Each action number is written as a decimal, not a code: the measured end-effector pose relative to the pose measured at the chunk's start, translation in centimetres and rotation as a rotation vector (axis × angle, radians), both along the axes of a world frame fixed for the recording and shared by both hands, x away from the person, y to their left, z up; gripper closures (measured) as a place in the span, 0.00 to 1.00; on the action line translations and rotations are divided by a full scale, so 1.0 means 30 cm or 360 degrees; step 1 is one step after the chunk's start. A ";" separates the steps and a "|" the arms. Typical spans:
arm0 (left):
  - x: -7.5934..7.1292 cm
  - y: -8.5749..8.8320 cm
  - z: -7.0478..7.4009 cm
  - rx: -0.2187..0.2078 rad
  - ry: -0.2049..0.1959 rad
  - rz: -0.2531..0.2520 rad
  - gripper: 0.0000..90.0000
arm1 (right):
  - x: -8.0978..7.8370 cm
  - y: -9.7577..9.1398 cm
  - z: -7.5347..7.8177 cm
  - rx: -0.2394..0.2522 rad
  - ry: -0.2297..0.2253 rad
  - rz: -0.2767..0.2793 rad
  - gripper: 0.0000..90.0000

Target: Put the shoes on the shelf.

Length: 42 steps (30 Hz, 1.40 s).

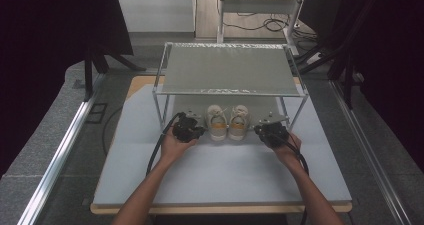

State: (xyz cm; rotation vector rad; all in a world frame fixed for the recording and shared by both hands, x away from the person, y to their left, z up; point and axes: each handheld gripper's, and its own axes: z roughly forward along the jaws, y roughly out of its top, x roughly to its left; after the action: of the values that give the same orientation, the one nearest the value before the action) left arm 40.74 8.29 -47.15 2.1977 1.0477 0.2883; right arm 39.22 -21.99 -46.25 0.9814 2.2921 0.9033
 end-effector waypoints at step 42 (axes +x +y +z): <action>0.011 -0.128 0.030 -0.0094 0.0002 -0.0067 0.91 | -0.027 0.167 -0.023 -0.0045 -0.0238 0.0222 0.99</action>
State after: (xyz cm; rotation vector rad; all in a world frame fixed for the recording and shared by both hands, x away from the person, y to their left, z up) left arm 41.08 4.45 -46.26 2.1645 0.9972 0.2342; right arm 38.40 -16.96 -46.95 0.7233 2.2608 0.9642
